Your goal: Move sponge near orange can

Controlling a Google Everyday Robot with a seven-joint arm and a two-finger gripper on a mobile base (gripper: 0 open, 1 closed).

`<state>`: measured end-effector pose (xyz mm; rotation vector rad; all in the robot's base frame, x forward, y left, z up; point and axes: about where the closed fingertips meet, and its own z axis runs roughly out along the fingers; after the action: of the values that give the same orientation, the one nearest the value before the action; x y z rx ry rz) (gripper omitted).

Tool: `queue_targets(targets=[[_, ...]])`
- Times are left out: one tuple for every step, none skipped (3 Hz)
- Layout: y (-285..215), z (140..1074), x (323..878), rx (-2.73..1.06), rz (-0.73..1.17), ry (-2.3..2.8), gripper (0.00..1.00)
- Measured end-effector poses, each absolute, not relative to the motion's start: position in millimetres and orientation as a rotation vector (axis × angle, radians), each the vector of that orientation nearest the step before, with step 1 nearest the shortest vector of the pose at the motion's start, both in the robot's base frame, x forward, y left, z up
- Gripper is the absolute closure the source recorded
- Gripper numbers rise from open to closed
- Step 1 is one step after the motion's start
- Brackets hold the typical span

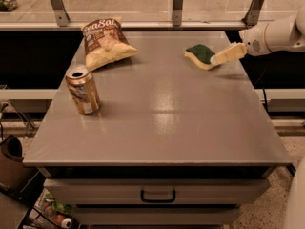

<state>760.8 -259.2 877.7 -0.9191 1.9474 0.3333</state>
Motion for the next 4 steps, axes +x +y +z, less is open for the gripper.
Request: queue_targets(targets=[[-253.8, 865.9, 749.9, -0.896, 0.358, 1.962, 0.00], [-244.0, 860.1, 740.9, -0.876, 0.393, 1.958, 0.00], [-223.5, 852.9, 737.6, -0.851, 0.457, 1.931, 0.00], [-203.5, 847.8, 736.4, -0.839, 0.518, 1.902, 0.00]])
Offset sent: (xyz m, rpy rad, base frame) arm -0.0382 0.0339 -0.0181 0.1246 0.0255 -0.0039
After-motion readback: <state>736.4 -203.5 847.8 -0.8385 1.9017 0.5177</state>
